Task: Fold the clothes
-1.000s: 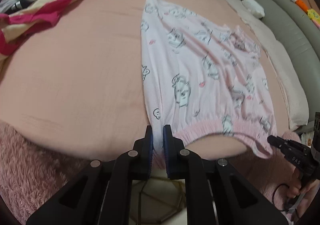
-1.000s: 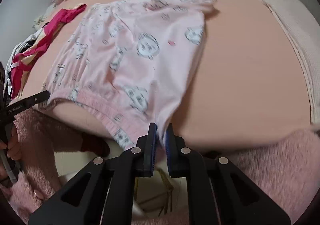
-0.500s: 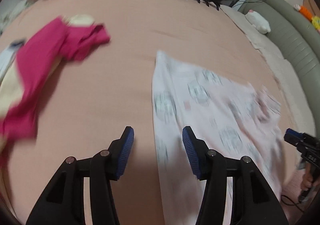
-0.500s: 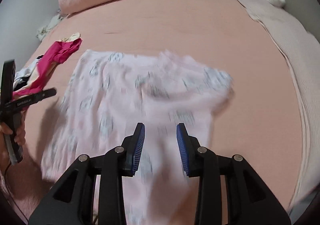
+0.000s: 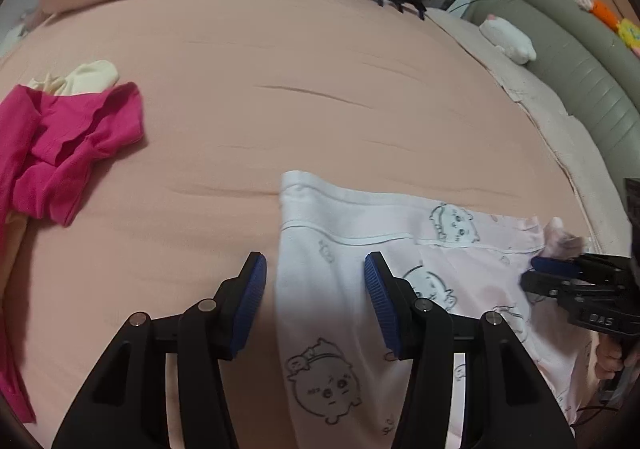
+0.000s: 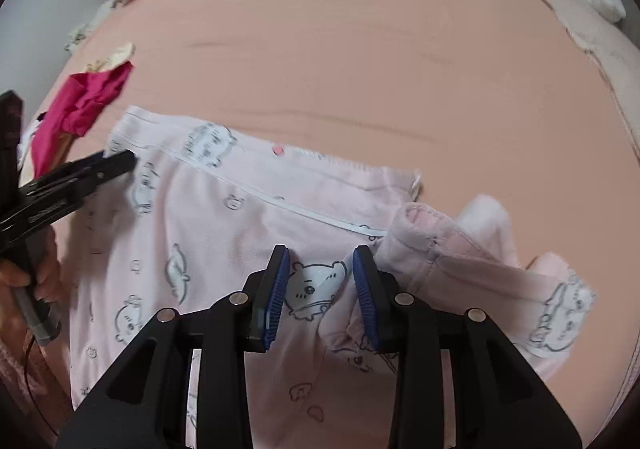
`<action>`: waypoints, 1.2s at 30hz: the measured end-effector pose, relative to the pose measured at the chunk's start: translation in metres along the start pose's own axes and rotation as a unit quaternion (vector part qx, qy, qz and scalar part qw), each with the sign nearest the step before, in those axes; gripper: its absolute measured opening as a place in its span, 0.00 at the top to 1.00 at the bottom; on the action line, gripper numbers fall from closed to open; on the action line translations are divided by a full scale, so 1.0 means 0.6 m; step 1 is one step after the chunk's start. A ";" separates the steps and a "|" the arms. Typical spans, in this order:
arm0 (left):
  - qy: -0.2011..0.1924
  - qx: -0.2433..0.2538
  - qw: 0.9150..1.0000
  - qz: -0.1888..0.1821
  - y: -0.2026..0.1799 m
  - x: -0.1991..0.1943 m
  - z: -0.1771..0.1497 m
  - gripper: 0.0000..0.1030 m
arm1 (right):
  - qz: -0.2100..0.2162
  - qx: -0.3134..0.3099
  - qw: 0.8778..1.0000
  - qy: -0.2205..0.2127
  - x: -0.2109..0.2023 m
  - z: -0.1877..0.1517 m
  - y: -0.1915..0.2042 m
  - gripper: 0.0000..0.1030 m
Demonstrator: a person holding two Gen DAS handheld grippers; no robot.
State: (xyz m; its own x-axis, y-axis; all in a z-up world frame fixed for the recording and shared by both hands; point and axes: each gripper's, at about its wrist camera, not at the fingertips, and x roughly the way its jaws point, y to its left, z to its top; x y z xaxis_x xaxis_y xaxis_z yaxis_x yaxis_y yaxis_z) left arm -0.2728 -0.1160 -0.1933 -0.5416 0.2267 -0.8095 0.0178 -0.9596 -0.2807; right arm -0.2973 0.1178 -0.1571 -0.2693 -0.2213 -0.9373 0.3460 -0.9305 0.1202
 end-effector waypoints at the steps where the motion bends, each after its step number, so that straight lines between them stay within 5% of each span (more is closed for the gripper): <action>1: 0.001 -0.001 1.000 -0.007 -0.002 0.000 -0.001 0.61 | -0.004 0.003 1.000 0.007 0.003 0.002 0.001 0.67; 3: 0.002 0.010 1.000 -0.004 -0.008 0.001 -0.002 0.89 | -0.015 0.007 1.000 0.021 0.004 0.007 0.004 0.67; 4: 0.000 0.015 1.000 -0.001 -0.010 0.000 -0.002 0.95 | -0.020 0.012 0.999 0.029 0.003 0.010 0.005 0.67; 8: -0.013 0.002 1.000 0.016 0.002 -0.030 0.013 0.96 | -0.024 0.040 0.999 0.021 -0.024 0.020 -0.006 0.67; 11: -0.023 -0.003 0.999 0.034 0.023 -0.062 0.026 0.96 | -0.034 0.045 0.998 0.002 -0.047 0.031 -0.013 0.56; 14: 0.014 -0.005 1.000 0.024 0.045 -0.061 0.028 0.96 | -0.029 0.033 0.999 -0.005 -0.050 0.045 -0.004 0.55; 17: 0.048 -0.026 0.998 0.006 0.069 -0.039 0.022 0.93 | -0.019 -0.005 1.000 -0.008 -0.037 0.059 0.026 0.53; 19: 0.049 -0.050 0.998 0.003 0.087 -0.029 0.023 0.77 | -0.015 -0.015 1.000 -0.012 -0.030 0.063 0.033 0.51; 20: 0.042 -0.056 0.998 0.002 0.094 -0.027 0.024 0.58 | -0.013 -0.018 1.000 -0.014 -0.027 0.065 0.034 0.51; 23: 0.022 -0.063 0.998 -0.008 0.111 -0.025 0.023 0.53 | -0.008 -0.026 0.999 -0.020 -0.018 0.068 0.039 0.51; 25: 0.021 -0.057 0.998 -0.017 0.113 -0.023 0.022 0.72 | -0.004 -0.031 0.999 -0.024 -0.013 0.071 0.042 0.66; 26: 0.016 -0.052 0.998 -0.019 0.111 -0.025 0.022 0.92 | -0.002 -0.034 0.999 -0.026 -0.010 0.072 0.044 0.87; 32: -0.048 -0.033 0.998 -0.014 0.095 -0.071 0.043 0.95 | 0.002 -0.039 0.998 -0.046 0.005 0.082 0.044 0.93; 35: -0.025 -0.044 0.999 -0.010 0.104 -0.043 0.044 0.92 | -0.008 -0.026 0.998 -0.050 0.022 0.087 0.033 0.93; 36: -0.011 -0.051 0.999 -0.005 0.103 -0.026 0.043 0.83 | -0.015 -0.020 0.999 -0.031 0.044 0.085 0.032 0.93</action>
State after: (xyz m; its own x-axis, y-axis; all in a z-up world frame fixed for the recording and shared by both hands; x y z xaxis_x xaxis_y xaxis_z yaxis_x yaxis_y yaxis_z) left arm -0.2852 -0.1832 -0.1848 -0.5597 0.2309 -0.7959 0.0973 -0.9354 -0.3399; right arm -0.3439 0.0794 -0.1630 -0.3339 -0.2124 -0.9184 0.3718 -0.9250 0.0788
